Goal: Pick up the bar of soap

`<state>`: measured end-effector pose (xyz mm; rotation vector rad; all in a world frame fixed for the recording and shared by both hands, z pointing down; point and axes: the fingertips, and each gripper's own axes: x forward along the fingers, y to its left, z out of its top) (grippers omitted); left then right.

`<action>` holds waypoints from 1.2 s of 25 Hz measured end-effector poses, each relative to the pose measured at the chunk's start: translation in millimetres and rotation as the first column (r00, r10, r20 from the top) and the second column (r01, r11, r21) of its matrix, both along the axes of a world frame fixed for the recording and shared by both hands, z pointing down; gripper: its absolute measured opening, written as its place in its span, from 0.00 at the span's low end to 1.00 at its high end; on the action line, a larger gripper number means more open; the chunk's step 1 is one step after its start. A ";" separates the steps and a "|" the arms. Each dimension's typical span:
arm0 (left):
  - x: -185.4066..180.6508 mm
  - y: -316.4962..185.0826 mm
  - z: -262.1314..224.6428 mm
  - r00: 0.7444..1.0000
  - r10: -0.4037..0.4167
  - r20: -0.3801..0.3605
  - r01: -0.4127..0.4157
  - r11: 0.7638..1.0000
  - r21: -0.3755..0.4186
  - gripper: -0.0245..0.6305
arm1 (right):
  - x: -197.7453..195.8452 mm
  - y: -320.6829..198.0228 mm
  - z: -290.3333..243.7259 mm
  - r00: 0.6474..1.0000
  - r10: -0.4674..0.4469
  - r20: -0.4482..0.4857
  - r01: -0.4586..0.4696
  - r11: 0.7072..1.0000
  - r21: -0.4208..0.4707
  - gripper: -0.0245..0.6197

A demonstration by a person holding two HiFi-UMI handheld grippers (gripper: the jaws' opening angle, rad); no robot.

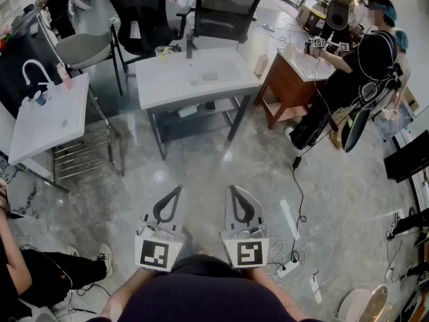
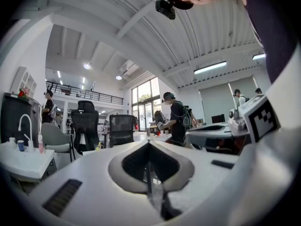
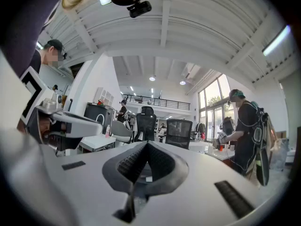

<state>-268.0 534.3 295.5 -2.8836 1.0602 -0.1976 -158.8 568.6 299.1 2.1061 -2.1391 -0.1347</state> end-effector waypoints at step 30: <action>58.6 -111.6 -8.1 0.998 -0.027 -0.050 0.026 1.000 -0.017 0.03 | 53.0 -101.6 -34.0 0.999 -0.032 -0.018 0.034 0.992 0.125 0.19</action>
